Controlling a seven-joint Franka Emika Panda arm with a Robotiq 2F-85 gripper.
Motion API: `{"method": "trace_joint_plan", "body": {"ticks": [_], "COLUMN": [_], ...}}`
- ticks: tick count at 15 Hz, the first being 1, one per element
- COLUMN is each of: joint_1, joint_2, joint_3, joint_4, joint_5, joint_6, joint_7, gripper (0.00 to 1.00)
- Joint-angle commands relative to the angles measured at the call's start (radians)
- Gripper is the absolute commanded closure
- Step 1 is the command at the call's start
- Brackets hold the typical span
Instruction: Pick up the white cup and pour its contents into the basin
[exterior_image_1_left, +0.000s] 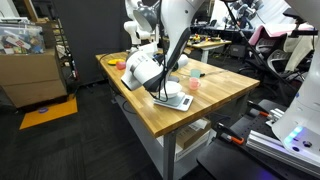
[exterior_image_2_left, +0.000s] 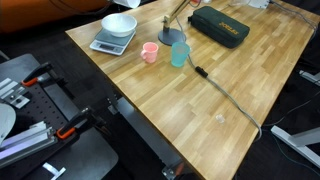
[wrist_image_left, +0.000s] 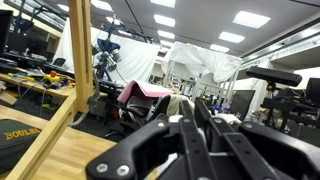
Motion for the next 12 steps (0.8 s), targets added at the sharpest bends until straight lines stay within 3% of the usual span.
{"method": "trace_joint_plan", "body": {"ticks": [1, 7, 12], "joint_1": [-0.015, -0.095, -0.176], "joint_2": [0.006, -0.027, -0.101], "joint_3": [0.011, 0.079, 0.106], "joint_4": [0.018, 0.025, -0.038], "joint_5": [-0.009, 0.147, 0.311], "joint_6": [-0.011, 0.112, 0.264], "joint_7": [-0.022, 0.043, 0.170], "gripper": [0.98, 0.98, 0.98]}}
